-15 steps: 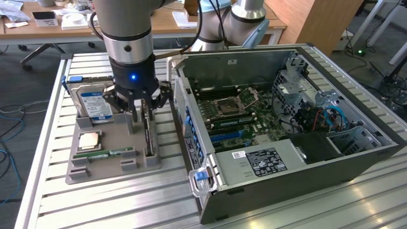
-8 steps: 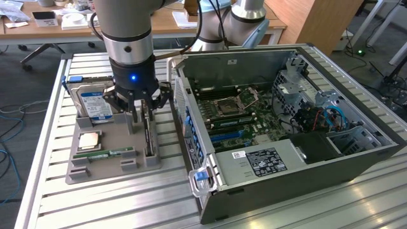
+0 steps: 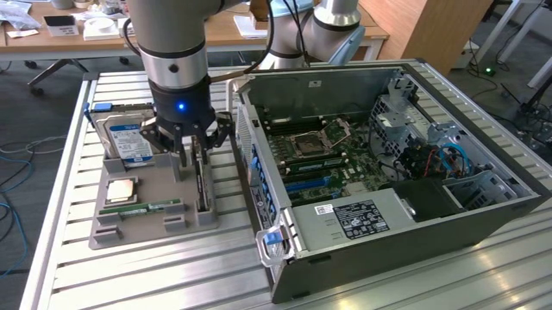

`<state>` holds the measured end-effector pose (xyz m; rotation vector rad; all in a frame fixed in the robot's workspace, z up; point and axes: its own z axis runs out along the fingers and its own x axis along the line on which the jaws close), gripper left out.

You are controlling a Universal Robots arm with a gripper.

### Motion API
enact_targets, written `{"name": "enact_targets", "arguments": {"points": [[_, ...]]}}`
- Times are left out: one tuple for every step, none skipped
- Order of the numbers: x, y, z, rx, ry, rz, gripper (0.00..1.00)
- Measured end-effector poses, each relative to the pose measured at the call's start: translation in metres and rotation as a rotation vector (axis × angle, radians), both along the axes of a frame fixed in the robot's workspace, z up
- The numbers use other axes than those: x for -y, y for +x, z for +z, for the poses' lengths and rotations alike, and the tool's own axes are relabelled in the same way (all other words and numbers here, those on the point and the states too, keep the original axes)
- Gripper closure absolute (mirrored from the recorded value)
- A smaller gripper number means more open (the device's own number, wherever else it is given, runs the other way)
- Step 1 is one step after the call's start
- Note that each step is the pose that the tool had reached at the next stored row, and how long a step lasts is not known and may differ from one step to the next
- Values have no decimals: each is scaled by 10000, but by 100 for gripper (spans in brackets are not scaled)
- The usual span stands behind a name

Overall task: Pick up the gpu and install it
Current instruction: 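Pick up the gpu and move the gpu toward the slot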

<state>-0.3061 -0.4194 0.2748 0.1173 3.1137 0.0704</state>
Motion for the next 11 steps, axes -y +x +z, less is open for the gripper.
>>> {"name": "enact_targets", "arguments": {"points": [[0,0,-3,0,0,0,58],[0,0,-7,0,0,0,58],[0,0,-8,0,0,0,58],[0,0,-9,0,0,0,58],[0,0,-12,1,0,0,58],[0,0,-15,2,2,0,58],[0,0,-18,2,2,0,58],[0,0,-21,1,0,0,58],[0,0,-24,1,1,0,58],[0,0,-26,-1,0,0,58],[0,0,-28,0,0,0,58]]}}
